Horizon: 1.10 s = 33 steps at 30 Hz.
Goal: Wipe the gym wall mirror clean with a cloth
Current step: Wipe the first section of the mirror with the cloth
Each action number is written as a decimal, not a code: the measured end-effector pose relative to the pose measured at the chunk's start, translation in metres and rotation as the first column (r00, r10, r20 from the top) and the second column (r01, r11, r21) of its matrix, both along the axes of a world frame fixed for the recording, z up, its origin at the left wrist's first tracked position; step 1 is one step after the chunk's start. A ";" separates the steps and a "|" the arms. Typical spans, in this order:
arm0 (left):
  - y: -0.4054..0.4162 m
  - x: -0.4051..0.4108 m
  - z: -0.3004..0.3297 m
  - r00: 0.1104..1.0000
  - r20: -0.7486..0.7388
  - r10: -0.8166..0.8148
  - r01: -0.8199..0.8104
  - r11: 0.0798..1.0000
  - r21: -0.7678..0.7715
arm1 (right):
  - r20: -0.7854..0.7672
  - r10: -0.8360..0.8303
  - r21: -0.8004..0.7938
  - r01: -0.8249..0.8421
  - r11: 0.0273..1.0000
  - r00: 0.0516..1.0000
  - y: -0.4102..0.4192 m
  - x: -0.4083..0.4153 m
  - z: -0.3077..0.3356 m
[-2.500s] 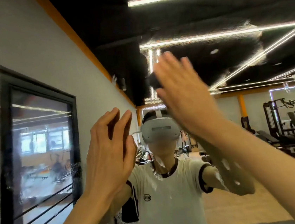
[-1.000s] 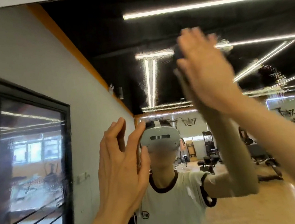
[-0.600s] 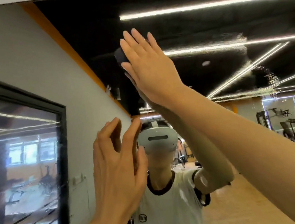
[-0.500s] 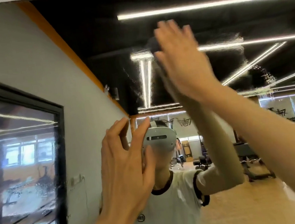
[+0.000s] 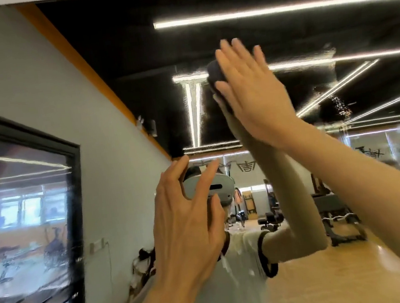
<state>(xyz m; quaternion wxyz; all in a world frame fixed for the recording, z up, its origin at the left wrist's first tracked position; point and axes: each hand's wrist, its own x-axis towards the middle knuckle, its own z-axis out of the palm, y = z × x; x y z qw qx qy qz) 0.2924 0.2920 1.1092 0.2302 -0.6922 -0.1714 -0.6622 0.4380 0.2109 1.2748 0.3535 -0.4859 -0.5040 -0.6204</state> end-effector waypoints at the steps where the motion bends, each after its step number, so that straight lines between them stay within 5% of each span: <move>1: 0.002 0.001 -0.001 1.000 -0.003 -0.003 0.003 1.000 -0.008 | -0.067 0.013 0.047 -0.010 0.999 0.998 -0.011 0.024 0.000; 6: 0.002 0.002 -0.002 1.000 -0.006 0.010 -0.010 1.000 -0.006 | -0.445 0.081 0.223 0.023 0.975 0.892 -0.043 0.083 -0.007; 12: -0.002 0.005 -0.002 0.999 0.035 0.009 -0.010 1.000 0.009 | -0.048 0.017 0.044 -0.015 0.999 0.999 0.011 -0.017 -0.020; 14: -0.003 0.005 -0.002 0.999 0.031 0.016 -0.017 1.000 0.007 | -0.034 0.006 0.012 -0.005 1.000 0.999 0.000 -0.001 -0.018; 19: 0.000 0.004 -0.003 1.000 0.020 0.023 -0.022 1.000 -0.005 | -0.370 0.095 0.216 -0.014 0.976 0.924 -0.049 0.103 -0.029; 22: 0.000 0.004 -0.002 0.999 0.021 0.029 -0.029 1.000 0.002 | -0.481 0.129 0.269 0.006 0.963 0.867 -0.047 0.097 -0.033; 26: 0.000 0.004 -0.002 0.999 0.026 0.038 -0.038 0.999 -0.016 | -0.214 0.153 0.191 -0.113 0.975 0.965 0.001 0.002 -0.050; 29: 0.000 0.004 -0.003 0.999 0.014 0.048 -0.047 0.999 -0.007 | 0.035 0.047 0.098 -0.051 0.994 0.998 0.028 -0.024 -0.063; 33: 0.001 0.002 -0.002 0.999 0.010 0.035 -0.035 0.999 0.004 | -0.134 0.114 0.064 -0.106 0.992 0.984 -0.016 0.041 -0.063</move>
